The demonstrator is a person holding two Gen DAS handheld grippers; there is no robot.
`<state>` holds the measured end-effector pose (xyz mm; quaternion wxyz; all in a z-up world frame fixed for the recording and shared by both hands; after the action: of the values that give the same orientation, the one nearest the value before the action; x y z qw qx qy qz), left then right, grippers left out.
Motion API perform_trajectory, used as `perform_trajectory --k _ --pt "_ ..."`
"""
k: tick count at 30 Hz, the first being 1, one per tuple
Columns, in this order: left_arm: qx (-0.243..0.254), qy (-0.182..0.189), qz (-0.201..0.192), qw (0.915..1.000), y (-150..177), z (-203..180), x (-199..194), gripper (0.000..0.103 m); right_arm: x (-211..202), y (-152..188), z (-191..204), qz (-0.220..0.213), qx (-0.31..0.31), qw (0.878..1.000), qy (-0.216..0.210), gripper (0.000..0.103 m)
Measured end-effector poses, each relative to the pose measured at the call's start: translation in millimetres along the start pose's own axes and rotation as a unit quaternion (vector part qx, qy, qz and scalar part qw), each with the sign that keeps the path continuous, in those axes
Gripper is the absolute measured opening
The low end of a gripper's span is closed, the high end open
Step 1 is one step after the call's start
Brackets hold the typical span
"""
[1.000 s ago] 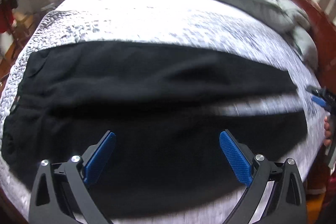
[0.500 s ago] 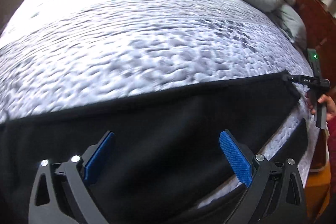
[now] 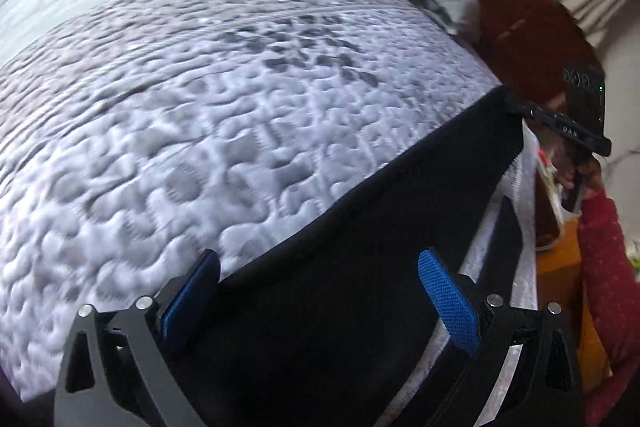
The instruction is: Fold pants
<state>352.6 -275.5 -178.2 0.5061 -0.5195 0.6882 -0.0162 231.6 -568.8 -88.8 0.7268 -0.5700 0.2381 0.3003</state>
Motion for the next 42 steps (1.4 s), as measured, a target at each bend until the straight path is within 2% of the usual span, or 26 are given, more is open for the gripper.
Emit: perform_trajectory --k 2,7,10,12,13,14,16,18,19,21,24,25,28,29,30,35,39,41,42 --pt "0.008 0.023 0.011 0.9996 -3 -4 6 0.099 -9 -9 8 -0.019 -0.008 1.0 -0.013 0.005" --pt "0.016 0.047 0.034 0.9982 -8 -2 18 0.099 -37 -25 26 -0.058 -0.024 0.997 -0.047 0.005" --pt "-0.009 0.099 0.048 0.9939 -6 -7 18 0.097 -46 -28 27 -0.066 -0.035 0.996 -0.049 0.005" --pt "-0.007 0.116 0.063 0.9912 1 -10 15 0.068 -45 -28 22 -0.066 -0.031 0.996 -0.044 0.005" --pt "0.01 0.102 0.07 0.9922 6 -11 15 0.019 -44 -28 20 -0.064 -0.029 0.997 -0.04 0.005" --pt "0.017 0.092 0.066 0.9934 9 -11 12 0.012 -43 -26 19 -0.062 -0.027 0.997 -0.039 0.005" --pt "0.013 0.08 0.044 0.9957 8 -13 2 0.009 -39 -22 18 -0.062 -0.025 0.997 -0.033 0.005" --pt "0.024 0.047 0.009 0.9986 6 -19 -14 0.009 -37 -16 16 -0.064 -0.03 0.997 -0.01 0.005" --pt "0.036 0.01 -0.02 0.9991 4 -26 -27 0.009 -36 -12 14 -0.067 -0.024 0.997 -0.003 0.005" --pt "0.066 -0.058 -0.064 0.994 9 -47 -50 0.009 -38 -1 14 -0.071 -0.025 0.997 0.008 0.005" --pt "0.112 -0.161 -0.104 0.975 36 -89 -77 0.009 -42 29 18 -0.068 -0.045 0.996 0.034 0.005" --pt "0.134 -0.195 -0.111 0.9653 52 -106 -82 0.01 -44 39 20 -0.065 -0.048 0.996 0.04 0.005" --pt "0.188 -0.265 -0.131 0.9368 99 -139 -86 0.01 -55 83 23 -0.053 -0.048 0.996 0.052 0.005" --pt "0.2 -0.279 -0.135 0.9297 111 -148 -84 0.01 -58 95 24 -0.048 -0.047 0.996 0.055 0.005" --pt "0.204 -0.284 -0.134 0.9272 127 -156 -81 0.01 -63 110 25 -0.042 -0.046 0.996 0.059 0.005" --pt "0.17 -0.28 -0.118 0.9376 192 -175 -67 0.012 -86 164 27 -0.026 -0.039 0.996 0.081 0.005" --pt "0.189 -0.302 -0.075 0.9314 236 -175 -40 0.014 -85 208 24 0.012 -0.004 0.996 0.088 0.009" --pt "0.195 -0.316 -0.089 0.9242 241 -175 -33 0.015 -86 222 25 0.021 0.017 0.996 0.09 0.012" --pt "0.195 -0.32 -0.091 0.9225 241 -175 -31 0.015 -89 225 26 0.019 0.034 0.995 0.09 0.017"
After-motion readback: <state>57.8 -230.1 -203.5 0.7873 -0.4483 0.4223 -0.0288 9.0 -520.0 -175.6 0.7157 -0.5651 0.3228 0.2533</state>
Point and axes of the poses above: each gripper's, at about its wrist camera, not at the fingertips, and x roughly the way its jaws point, z to its left, y to its underside, the point moved 7 cm from there along x, roughly the way its jaws point, and after that the axes turned 14 degrees about -z, right-handed, at the moved point
